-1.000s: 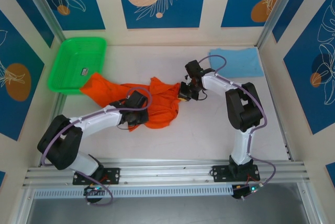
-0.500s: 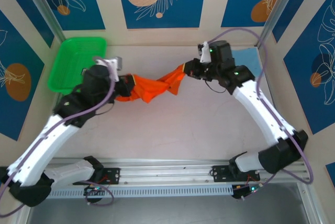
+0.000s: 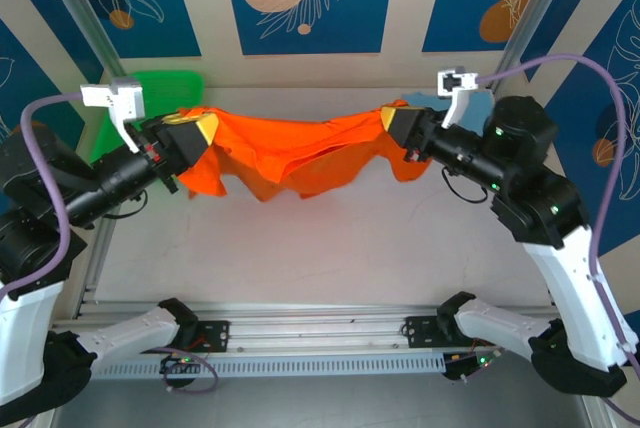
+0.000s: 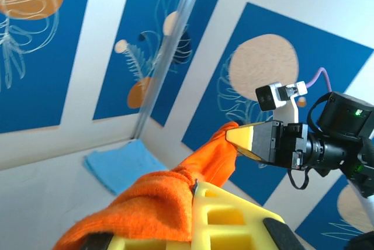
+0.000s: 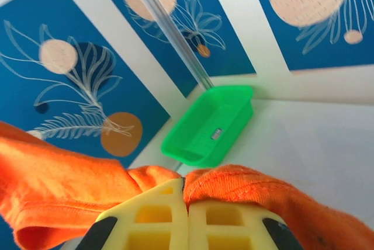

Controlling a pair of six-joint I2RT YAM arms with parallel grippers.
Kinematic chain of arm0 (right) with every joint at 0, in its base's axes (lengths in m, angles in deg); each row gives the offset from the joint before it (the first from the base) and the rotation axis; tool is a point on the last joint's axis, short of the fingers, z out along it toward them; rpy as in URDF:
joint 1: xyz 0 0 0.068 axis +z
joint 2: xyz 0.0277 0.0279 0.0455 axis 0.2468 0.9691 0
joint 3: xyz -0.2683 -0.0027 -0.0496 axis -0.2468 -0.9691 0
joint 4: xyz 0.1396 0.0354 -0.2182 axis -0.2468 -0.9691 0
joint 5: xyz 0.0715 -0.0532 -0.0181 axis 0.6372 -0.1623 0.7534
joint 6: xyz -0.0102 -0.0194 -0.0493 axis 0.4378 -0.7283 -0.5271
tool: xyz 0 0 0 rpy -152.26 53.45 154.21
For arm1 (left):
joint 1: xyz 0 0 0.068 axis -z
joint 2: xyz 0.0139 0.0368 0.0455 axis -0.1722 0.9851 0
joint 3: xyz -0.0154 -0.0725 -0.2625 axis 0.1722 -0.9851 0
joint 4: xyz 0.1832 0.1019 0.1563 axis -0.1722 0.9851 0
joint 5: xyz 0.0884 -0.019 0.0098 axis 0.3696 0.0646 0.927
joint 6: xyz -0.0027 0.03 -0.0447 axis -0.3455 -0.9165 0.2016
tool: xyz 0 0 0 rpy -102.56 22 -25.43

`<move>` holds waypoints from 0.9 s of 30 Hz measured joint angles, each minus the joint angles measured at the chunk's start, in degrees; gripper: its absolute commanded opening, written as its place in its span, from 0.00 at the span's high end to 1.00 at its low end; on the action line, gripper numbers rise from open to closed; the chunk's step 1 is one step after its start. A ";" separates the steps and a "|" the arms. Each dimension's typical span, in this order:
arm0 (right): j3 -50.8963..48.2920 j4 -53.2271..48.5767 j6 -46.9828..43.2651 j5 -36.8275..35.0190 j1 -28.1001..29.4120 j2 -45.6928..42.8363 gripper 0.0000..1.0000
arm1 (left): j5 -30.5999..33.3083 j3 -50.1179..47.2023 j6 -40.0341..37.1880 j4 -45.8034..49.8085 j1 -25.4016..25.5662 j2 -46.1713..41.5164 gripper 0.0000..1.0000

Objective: Fold and stack the t-shirts

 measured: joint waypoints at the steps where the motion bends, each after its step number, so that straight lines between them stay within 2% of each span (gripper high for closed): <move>1: 0.31 0.02 -0.22 -0.44 0.57 -0.96 1.00 | -0.76 0.57 0.02 0.00 0.00 0.00 1.00; 6: 1.49 -0.07 -1.55 -3.23 1.99 -3.41 1.00 | -2.67 2.64 0.68 0.09 0.00 0.72 1.00; 10: 3.80 -0.94 -3.02 -7.10 2.01 -0.81 1.00 | 1.73 5.14 0.87 1.66 0.02 4.26 1.00; 15: 9.77 -2.84 -5.49 -12.57 -0.48 11.30 1.00 | 13.49 5.86 0.61 4.57 -1.09 11.82 0.97; 19: 16.22 -4.07 -6.16 -13.20 -6.34 27.56 1.00 | 16.22 7.26 2.47 5.62 -9.35 22.53 0.94; 21: 21.31 -5.49 -6.14 -13.16 -8.85 37.73 0.96 | 16.76 7.67 4.09 5.57 -14.58 29.90 0.82; 22: 25.29 -6.71 -6.14 -13.07 -10.10 43.80 0.81 | 16.81 8.37 5.27 5.86 -17.25 34.49 0.73; 24: 35.34 -9.88 -5.79 -12.74 -12.04 56.00 0.48 | 16.76 11.78 6.75 7.26 -21.40 44.41 0.36; 26: 52.17 -15.69 -5.31 -12.13 -14.01 70.73 0.28 | 16.74 20.74 7.98 11.80 -24.46 56.26 0.03; 27: 63.32 -19.23 -4.57 -11.50 -15.23 79.58 0.22 | 16.98 26.27 8.26 14.51 -25.55 62.10 0.00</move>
